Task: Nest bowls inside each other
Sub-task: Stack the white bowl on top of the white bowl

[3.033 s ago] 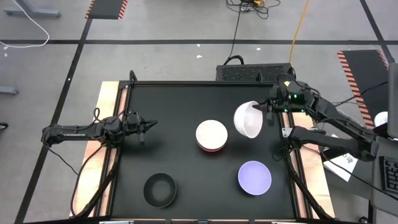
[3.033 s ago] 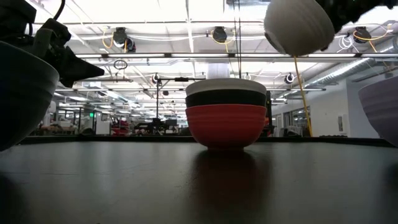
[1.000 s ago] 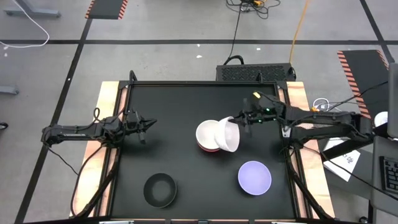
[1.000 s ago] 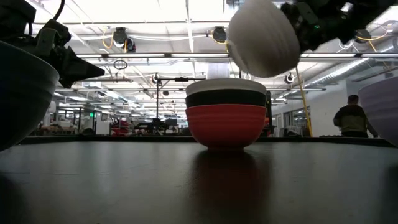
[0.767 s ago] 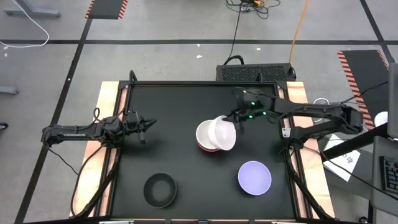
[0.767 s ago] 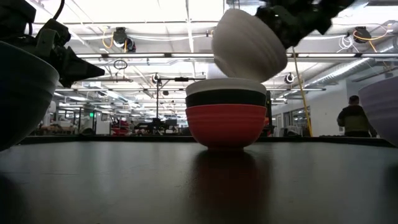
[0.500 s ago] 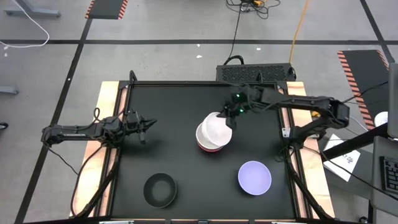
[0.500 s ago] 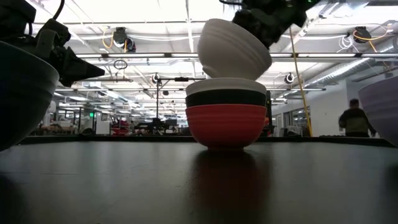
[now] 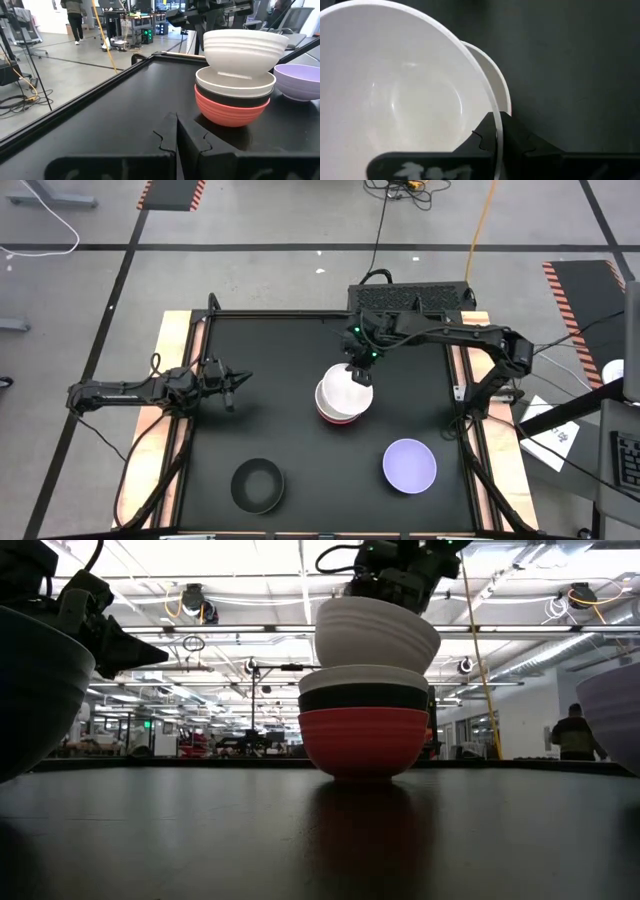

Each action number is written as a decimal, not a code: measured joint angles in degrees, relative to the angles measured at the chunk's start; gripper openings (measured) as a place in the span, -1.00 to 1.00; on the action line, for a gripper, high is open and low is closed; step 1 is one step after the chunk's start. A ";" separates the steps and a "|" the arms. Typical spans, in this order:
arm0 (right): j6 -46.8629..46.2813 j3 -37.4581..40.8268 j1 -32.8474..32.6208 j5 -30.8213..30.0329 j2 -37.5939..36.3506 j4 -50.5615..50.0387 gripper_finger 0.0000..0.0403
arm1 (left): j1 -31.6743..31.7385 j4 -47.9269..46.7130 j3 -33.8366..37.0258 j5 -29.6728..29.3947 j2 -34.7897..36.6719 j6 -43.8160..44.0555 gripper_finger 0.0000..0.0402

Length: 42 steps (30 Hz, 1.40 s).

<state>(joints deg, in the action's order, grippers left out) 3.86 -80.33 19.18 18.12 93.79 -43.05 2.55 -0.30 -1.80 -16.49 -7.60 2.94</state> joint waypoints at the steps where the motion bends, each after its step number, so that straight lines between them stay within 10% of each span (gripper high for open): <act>1: 0.04 -0.47 0.00 -0.02 0.40 -0.40 -1.00 | -0.02 0.00 0.00 0.00 -0.02 0.00 -0.97; 42: 5.20 -2.67 1.13 0.56 7.51 0.13 -1.00 | 0.00 0.37 0.04 0.01 -0.01 -0.72 -0.97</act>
<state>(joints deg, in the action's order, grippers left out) 9.06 -83.00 20.31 18.68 101.31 -42.92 2.55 0.08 -1.76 -16.48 -7.61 2.22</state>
